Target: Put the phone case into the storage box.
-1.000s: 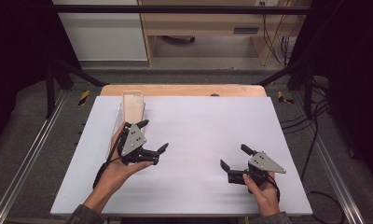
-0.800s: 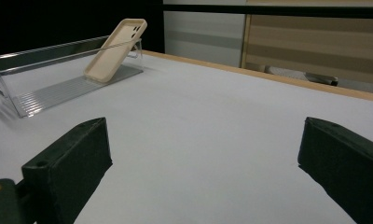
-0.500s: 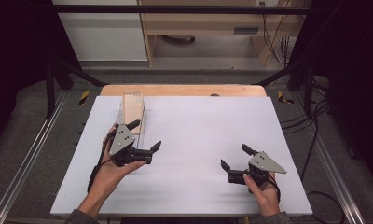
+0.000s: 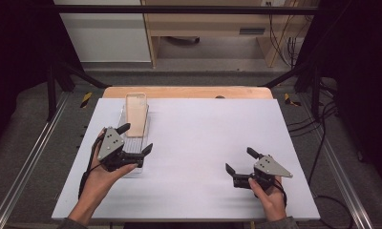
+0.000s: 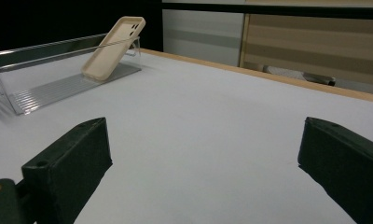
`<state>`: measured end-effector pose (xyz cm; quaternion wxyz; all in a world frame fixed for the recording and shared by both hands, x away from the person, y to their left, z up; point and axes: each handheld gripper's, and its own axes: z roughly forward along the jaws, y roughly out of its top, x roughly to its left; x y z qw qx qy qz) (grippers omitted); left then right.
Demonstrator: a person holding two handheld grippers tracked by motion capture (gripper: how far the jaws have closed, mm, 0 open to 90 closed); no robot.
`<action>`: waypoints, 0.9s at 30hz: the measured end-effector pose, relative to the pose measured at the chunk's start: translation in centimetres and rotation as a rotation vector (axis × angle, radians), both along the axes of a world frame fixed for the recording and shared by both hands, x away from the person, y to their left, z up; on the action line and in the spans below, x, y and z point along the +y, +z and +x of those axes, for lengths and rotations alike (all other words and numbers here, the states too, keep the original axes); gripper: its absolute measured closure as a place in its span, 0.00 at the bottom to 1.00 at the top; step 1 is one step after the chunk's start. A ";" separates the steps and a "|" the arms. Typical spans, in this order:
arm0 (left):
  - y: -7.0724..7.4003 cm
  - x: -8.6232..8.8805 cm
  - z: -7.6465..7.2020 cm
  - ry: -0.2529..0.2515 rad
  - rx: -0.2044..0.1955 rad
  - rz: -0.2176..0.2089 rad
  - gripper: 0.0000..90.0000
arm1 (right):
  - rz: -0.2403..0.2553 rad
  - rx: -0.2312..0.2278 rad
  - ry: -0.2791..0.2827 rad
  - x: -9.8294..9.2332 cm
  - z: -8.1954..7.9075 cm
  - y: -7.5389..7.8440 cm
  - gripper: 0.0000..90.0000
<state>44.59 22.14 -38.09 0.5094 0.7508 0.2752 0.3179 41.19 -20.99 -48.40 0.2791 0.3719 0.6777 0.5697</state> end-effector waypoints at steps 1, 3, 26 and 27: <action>0.0 0.2 -0.1 0.003 -0.002 -0.002 0.03 | -0.001 -0.001 -0.001 0.0 0.0 0.0 0.03; 0.0 0.4 -0.1 0.006 -0.002 -0.004 0.03 | 0.001 -0.001 -0.001 0.0 0.0 0.0 0.03; 0.2 3.9 -0.9 0.065 -0.074 -0.084 0.03 | -0.005 -0.002 -0.003 0.0 0.0 0.0 0.03; 0.2 4.1 -1.0 0.068 -0.077 -0.085 0.03 | -0.005 -0.002 -0.003 0.0 0.0 0.0 0.03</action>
